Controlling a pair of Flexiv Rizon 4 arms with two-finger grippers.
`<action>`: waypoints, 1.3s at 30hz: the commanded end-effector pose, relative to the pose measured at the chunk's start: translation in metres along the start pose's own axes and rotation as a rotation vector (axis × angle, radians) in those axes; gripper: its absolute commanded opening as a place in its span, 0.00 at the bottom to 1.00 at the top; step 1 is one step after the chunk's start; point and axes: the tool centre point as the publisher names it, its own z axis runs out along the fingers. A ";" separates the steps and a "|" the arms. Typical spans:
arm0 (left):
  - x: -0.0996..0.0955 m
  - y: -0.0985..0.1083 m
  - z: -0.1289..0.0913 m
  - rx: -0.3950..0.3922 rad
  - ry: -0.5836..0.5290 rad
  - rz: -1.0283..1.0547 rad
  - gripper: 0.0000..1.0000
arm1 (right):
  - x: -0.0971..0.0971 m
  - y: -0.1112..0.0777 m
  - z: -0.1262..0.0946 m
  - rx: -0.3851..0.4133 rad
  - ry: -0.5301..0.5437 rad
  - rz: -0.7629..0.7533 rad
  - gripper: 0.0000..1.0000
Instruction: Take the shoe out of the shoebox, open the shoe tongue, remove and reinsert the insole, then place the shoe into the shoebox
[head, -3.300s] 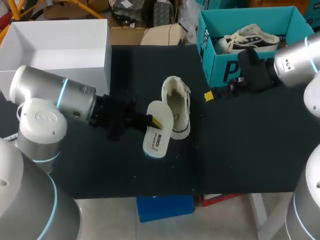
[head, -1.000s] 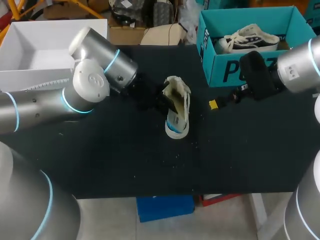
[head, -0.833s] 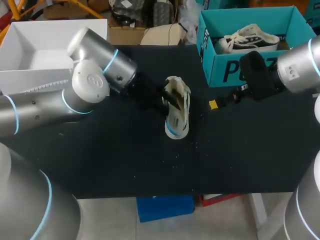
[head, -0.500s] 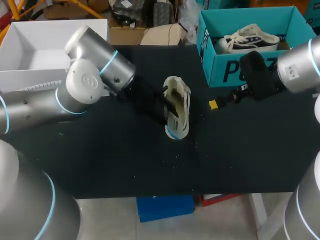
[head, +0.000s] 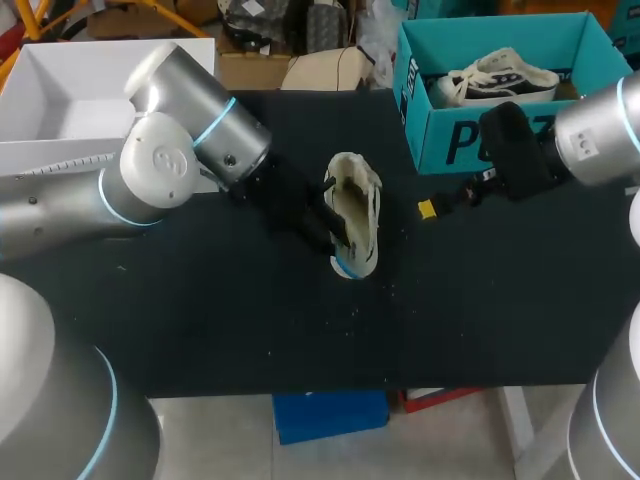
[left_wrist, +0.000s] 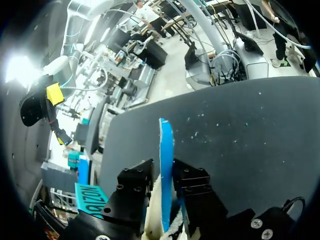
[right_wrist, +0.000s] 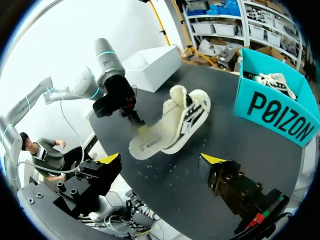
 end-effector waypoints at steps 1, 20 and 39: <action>-0.002 0.003 0.004 0.019 0.007 0.001 0.00 | 0.001 0.001 0.000 0.003 -0.003 0.001 1.00; 0.001 0.028 -0.014 -0.008 -0.094 -0.006 0.00 | 0.001 0.001 0.000 0.003 -0.003 0.001 1.00; -0.007 0.068 -0.008 -0.103 -0.041 -0.048 0.00 | 0.001 0.001 0.000 0.003 -0.003 0.001 1.00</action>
